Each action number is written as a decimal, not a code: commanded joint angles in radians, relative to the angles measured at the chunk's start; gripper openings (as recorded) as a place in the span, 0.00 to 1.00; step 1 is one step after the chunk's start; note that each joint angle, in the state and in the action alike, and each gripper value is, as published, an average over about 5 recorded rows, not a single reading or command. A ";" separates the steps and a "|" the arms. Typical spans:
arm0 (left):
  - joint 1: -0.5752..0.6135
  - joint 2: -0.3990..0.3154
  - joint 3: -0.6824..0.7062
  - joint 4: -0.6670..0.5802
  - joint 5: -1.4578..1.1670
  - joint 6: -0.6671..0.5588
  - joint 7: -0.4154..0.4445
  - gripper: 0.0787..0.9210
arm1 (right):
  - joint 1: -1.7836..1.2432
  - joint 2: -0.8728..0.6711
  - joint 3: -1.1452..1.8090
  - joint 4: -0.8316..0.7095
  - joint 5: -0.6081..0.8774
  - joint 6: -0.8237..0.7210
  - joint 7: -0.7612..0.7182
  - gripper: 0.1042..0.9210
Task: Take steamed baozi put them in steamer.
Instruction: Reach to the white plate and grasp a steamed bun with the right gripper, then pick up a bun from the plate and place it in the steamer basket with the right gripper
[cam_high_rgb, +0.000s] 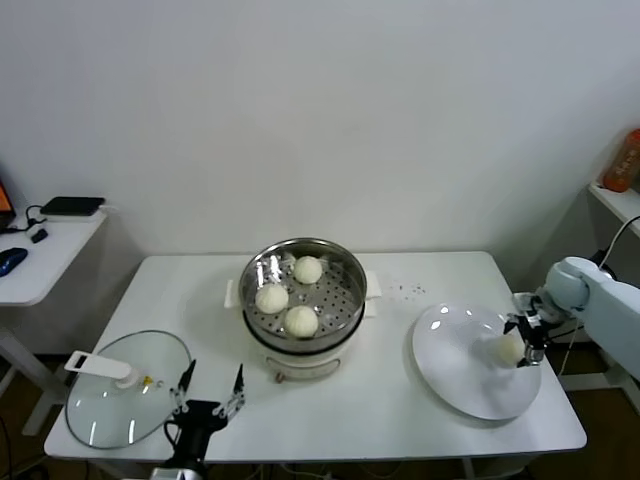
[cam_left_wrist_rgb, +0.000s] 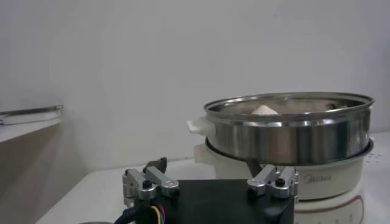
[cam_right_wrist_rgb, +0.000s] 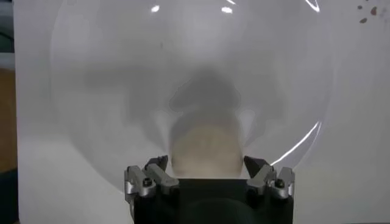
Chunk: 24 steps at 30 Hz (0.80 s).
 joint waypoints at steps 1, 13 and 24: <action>0.000 0.001 0.001 0.002 -0.001 -0.001 0.000 0.88 | -0.004 0.011 0.007 -0.010 -0.001 -0.001 -0.002 0.87; -0.002 0.001 0.001 0.004 -0.001 -0.002 0.000 0.88 | 0.000 0.003 0.007 0.000 0.009 -0.004 -0.008 0.69; -0.002 0.000 0.007 -0.004 0.000 -0.003 -0.002 0.88 | 0.233 -0.024 -0.190 0.080 0.329 -0.123 -0.003 0.67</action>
